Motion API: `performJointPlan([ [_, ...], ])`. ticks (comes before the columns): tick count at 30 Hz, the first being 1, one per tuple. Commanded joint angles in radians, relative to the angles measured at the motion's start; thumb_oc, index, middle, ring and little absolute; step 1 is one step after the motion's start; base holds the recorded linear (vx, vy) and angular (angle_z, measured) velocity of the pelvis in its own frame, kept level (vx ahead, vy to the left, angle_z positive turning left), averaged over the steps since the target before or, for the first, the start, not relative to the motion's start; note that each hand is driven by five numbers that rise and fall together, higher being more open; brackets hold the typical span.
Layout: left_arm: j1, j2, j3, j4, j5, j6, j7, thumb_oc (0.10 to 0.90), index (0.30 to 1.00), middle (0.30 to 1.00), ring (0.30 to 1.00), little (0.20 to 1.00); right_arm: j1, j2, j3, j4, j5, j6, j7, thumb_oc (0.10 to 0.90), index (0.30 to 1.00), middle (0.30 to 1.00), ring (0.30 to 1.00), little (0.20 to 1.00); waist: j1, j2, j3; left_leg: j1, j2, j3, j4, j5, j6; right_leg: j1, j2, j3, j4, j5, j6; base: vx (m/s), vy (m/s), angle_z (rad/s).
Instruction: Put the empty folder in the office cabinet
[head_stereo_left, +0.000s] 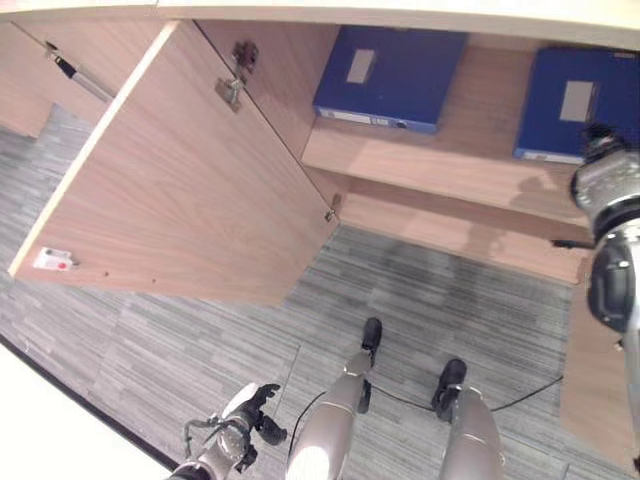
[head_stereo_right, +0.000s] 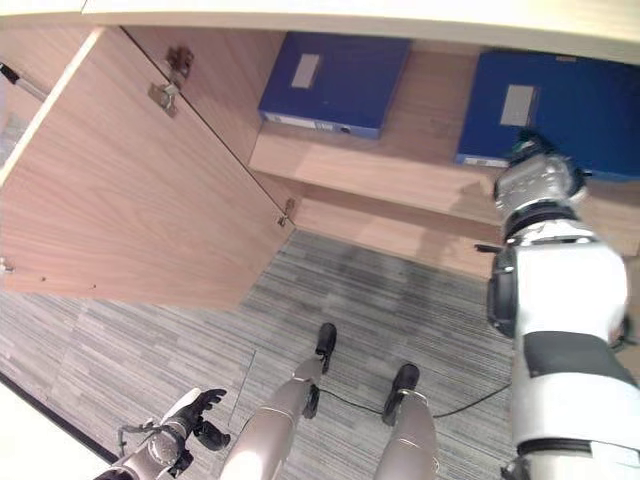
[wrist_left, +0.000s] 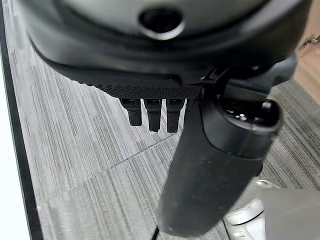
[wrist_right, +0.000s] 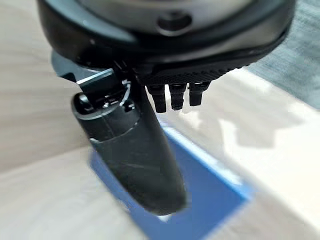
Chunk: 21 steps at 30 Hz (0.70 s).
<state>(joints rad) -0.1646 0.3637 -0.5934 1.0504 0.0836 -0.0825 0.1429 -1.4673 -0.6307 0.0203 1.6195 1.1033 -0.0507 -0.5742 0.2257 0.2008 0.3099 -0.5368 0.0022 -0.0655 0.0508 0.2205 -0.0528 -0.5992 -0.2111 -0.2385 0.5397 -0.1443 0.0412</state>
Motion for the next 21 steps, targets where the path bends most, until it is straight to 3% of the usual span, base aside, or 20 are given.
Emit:
performJointPlan([
  [1, -0.020, 0.012, -0.005, 0.106, 0.015, 0.012, 0.038, 0.800, 0.900, 0.900, 0.900, 0.900, 0.006, -0.120, 0.059, -0.050, -0.009, -0.052, 0.012, 0.800, 0.900, 0.900, 0.900, 0.900, 0.018, -0.007, -0.003, 0.108, 0.028, -0.008, 0.029, -0.193, -0.060, 0.183, 0.022, -0.034, -0.184, -0.074, 0.080, 0.05, -0.051, 0.16],
  [7, 0.024, 0.008, 0.004, 0.098, 0.034, 0.012, 0.007, 0.800, 0.900, 0.900, 0.900, 0.900, 0.125, -0.103, 0.012, -0.089, 0.038, -0.075, 0.044, 0.800, 0.900, 0.900, 0.900, 0.900, 0.028, -0.022, -0.014, 0.155, 0.038, -0.017, 0.001, -0.192, -0.061, 0.243, 0.023, -0.048, -0.225, -0.062, 0.087, 0.03, -0.018, 0.09],
  [11, 0.025, -0.005, 0.018, 0.106, 0.019, 0.015, 0.000, 0.800, 0.900, 0.900, 0.900, 0.900, 0.198, -0.010, -0.019, -0.170, 0.057, -0.131, 0.045, 0.800, 0.900, 0.900, 0.900, 0.900, 0.013, -0.041, -0.017, 0.179, 0.048, -0.016, -0.018, -0.181, -0.060, 0.266, 0.036, -0.046, -0.256, -0.039, 0.085, 0.00, 0.006, -0.01],
  [14, 0.020, -0.024, 0.037, 0.118, 0.002, 0.024, -0.002, 0.800, 0.900, 0.900, 0.900, 0.900, 0.271, 0.104, -0.025, -0.287, 0.056, -0.190, 0.042, 0.800, 0.900, 0.900, 0.900, 0.900, -0.006, -0.059, -0.022, 0.195, 0.055, -0.010, -0.036, -0.173, -0.060, 0.284, 0.045, -0.043, -0.288, -0.021, 0.083, 0.00, 0.025, -0.06],
  [17, 0.019, -0.041, 0.069, 0.124, -0.014, 0.037, 0.002, 0.800, 0.900, 0.900, 0.900, 0.900, 0.396, 0.227, -0.016, -0.535, 0.002, -0.268, 0.018, 0.800, 0.900, 0.900, 0.900, 0.900, -0.037, -0.081, -0.022, 0.218, 0.063, 0.002, -0.058, -0.167, -0.062, 0.301, 0.054, -0.035, -0.315, -0.005, 0.081, 0.01, 0.013, -0.09],
  [18, 0.021, -0.040, 0.069, 0.124, -0.014, 0.037, 0.002, 0.800, 0.900, 0.900, 0.900, 0.900, 0.402, 0.230, -0.017, -0.542, -0.002, -0.268, 0.012, 0.800, 0.900, 0.900, 0.900, 0.900, -0.038, -0.082, -0.023, 0.220, 0.063, 0.003, -0.059, -0.167, -0.062, 0.302, 0.054, -0.035, -0.316, -0.005, 0.081, 0.02, 0.022, -0.22],
  [19, 0.007, -0.065, 0.114, 0.121, -0.029, 0.058, 0.015, 0.800, 0.900, 0.900, 0.900, 0.900, 0.606, 0.329, 0.026, -0.884, -0.120, -0.312, 0.023, 0.800, 0.900, 0.900, 0.900, 0.900, -0.074, -0.102, -0.012, 0.243, 0.071, 0.018, -0.074, -0.165, -0.061, 0.310, 0.058, -0.028, -0.332, 0.009, 0.079, 0.01, 0.023, -0.19],
  [21, 0.003, -0.076, 0.132, 0.125, -0.034, 0.063, 0.015, 0.800, 0.900, 0.900, 0.900, 0.900, 0.706, 0.348, 0.039, -0.994, -0.183, -0.313, 0.031, 0.800, 0.900, 0.900, 0.900, 0.900, -0.089, -0.107, -0.013, 0.251, 0.074, 0.022, -0.077, -0.164, -0.061, 0.313, 0.058, -0.026, -0.333, 0.012, 0.079, 0.01, 0.015, -0.15],
])
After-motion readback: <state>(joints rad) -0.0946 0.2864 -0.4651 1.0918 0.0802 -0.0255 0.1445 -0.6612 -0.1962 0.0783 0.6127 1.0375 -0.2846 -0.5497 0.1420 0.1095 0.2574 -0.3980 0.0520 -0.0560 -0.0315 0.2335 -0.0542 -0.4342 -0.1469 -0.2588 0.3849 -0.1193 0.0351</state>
